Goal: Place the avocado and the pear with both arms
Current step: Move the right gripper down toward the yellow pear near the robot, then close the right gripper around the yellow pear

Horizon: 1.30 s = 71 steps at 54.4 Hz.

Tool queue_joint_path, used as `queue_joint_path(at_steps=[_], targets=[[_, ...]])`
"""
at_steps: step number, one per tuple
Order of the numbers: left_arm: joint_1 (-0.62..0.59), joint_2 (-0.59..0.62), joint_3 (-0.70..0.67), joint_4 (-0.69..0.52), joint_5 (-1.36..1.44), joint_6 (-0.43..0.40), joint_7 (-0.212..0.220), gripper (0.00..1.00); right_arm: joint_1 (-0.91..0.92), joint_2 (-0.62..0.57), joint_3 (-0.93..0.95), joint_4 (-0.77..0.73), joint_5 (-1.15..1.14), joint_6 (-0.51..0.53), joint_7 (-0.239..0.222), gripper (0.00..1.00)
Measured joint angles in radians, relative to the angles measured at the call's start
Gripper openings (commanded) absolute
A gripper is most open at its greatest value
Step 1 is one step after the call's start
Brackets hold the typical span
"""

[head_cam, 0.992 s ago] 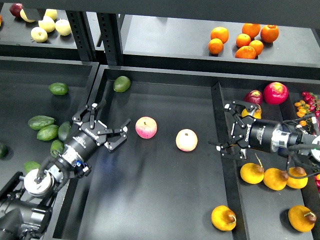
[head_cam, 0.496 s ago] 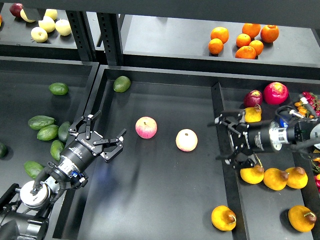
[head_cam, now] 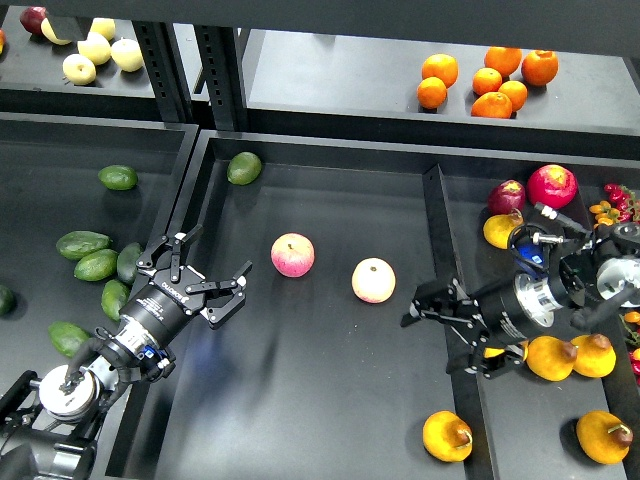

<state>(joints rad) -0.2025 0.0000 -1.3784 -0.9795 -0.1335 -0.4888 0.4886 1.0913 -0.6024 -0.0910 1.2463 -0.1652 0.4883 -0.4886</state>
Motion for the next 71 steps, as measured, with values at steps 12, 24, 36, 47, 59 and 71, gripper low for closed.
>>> queue_joint_path(at_steps=[12,24,36,47,59,71], targets=[[0.0,0.0,0.0,0.001,0.0,0.0,0.0,0.99,0.014,0.045,-0.076,-0.021,-0.054,0.001,0.0,1.0],[-0.001,0.0,0.002,-0.002,0.0,0.0,0.0,0.99,0.018,0.099,-0.147,-0.054,-0.078,0.001,0.0,1.0],[-0.001,0.0,0.006,0.006,0.0,0.0,0.0,0.99,0.019,0.135,-0.233,-0.093,-0.083,0.001,0.0,0.99],[-0.002,0.0,0.01,0.001,0.0,0.0,0.0,0.99,0.011,0.168,-0.278,-0.134,-0.092,0.001,0.0,0.98],[-0.001,0.0,0.008,-0.002,0.0,0.0,0.0,0.99,0.002,0.207,-0.296,-0.172,-0.093,0.0,0.0,0.96],[0.002,0.0,0.007,-0.004,0.0,0.0,0.0,0.99,-0.005,0.231,-0.313,-0.206,-0.086,0.0,0.0,0.9]])
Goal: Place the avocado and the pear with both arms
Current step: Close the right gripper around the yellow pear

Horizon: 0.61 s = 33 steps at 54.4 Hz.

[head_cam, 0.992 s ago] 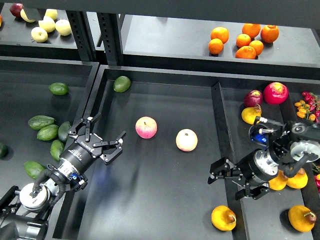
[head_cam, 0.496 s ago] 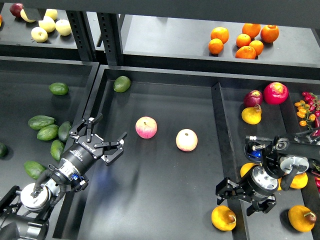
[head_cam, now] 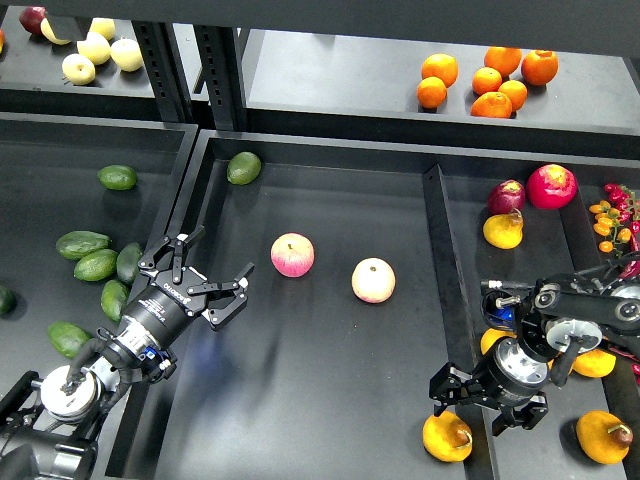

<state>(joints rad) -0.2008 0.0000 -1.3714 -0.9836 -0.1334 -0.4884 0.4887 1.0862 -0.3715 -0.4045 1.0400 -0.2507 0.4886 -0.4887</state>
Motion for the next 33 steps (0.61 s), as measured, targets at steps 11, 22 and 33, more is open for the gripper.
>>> queue_joint_path(at_steps=[11,22,33], targets=[[0.001,0.0,0.0,-0.003,0.0,0.0,0.0,0.99,-0.034,0.012,0.002,-0.03,0.001,0.0,0.0,0.87],[0.014,0.0,0.001,-0.019,0.0,0.0,0.0,0.99,-0.053,0.035,0.005,-0.059,0.007,0.0,0.0,0.82],[0.021,0.0,0.003,-0.027,0.0,0.0,0.0,0.99,-0.061,0.048,0.008,-0.077,0.014,0.0,0.0,0.66]])
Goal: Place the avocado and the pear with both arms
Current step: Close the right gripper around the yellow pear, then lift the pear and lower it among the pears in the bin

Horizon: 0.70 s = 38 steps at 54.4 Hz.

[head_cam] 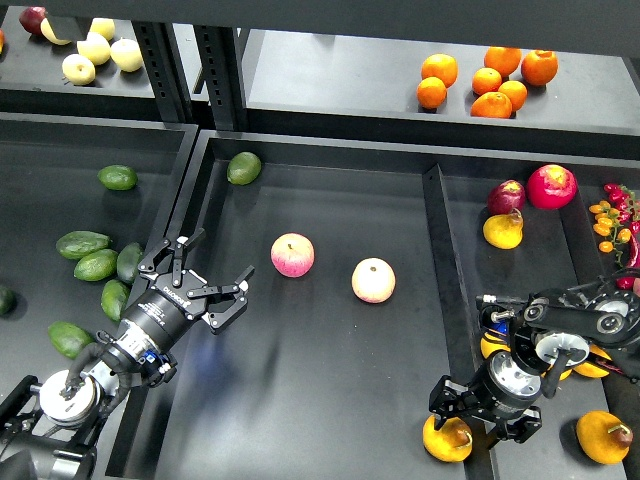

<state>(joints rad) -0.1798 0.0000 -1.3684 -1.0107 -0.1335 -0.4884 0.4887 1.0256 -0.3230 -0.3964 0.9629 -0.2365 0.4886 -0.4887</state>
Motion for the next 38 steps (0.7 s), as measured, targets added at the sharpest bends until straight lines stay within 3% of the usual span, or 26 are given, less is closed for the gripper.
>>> queue_joint_path(at_steps=[19,38], targets=[[0.0,0.0,0.002,-0.003,0.0,0.0,0.0,0.99,-0.01,0.0,0.004,-0.02,0.022,0.0,0.0,0.3],[0.002,0.0,0.001,-0.003,0.0,0.0,0.0,0.99,-0.008,0.0,0.005,-0.032,0.074,0.0,-0.001,0.25]])
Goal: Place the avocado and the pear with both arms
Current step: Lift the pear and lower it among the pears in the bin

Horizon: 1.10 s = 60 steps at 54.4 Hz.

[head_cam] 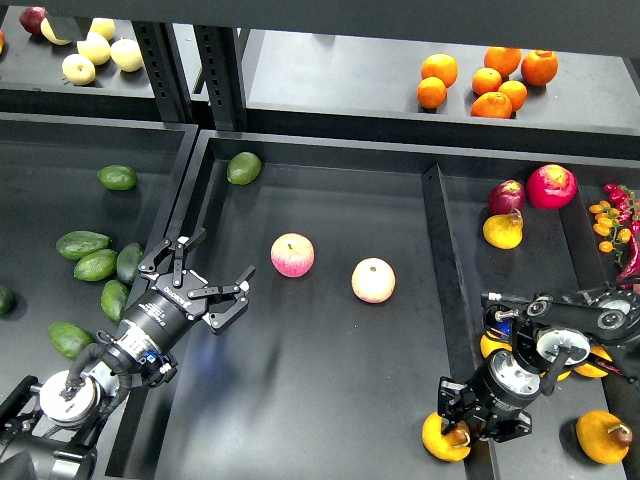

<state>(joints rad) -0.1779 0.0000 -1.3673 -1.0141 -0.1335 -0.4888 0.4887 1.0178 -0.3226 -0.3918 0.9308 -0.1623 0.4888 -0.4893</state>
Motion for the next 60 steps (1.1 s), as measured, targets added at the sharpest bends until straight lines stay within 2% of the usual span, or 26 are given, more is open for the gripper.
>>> queue_joint_path(at_steps=[27,60], targets=[[0.007,0.0,0.002,0.0,0.0,0.0,0.0,0.99,0.174,-0.034,0.019,0.015,0.115,0.0,0.001,0.26],[0.018,0.0,0.008,0.002,0.0,0.0,0.0,0.99,0.207,-0.271,0.005,0.045,0.124,0.0,0.001,0.26]])
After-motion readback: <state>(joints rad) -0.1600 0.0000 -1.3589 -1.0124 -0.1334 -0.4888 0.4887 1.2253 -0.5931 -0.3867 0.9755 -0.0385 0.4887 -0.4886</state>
